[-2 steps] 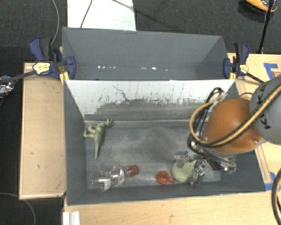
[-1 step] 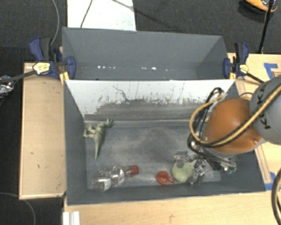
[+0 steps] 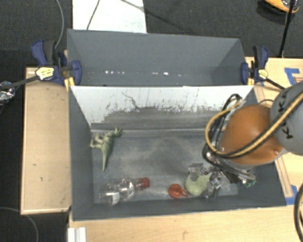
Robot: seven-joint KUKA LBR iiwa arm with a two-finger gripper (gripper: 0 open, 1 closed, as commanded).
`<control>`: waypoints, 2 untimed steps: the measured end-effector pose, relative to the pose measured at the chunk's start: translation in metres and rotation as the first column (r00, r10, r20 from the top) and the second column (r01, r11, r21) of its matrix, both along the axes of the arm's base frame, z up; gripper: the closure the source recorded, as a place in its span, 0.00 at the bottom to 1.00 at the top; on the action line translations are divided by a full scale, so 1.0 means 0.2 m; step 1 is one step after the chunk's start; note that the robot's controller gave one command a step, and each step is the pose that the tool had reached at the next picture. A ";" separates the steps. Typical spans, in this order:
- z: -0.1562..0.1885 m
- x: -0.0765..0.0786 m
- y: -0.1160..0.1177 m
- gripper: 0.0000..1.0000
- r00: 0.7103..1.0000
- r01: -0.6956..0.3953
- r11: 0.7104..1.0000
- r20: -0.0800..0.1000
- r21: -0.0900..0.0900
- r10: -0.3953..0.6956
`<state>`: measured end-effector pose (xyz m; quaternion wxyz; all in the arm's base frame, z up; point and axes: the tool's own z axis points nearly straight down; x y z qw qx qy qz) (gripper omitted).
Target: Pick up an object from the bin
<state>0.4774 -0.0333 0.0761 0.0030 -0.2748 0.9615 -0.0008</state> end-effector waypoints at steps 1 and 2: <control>0.10 -0.01 0.00 1.00 1.000 0.002 1.000 -0.006 0.001 -0.002; 0.28 0.00 0.00 1.00 1.000 0.002 1.000 0.003 0.001 -0.002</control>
Offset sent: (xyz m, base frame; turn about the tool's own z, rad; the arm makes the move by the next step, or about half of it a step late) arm 0.0000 0.0001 0.0566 0.0000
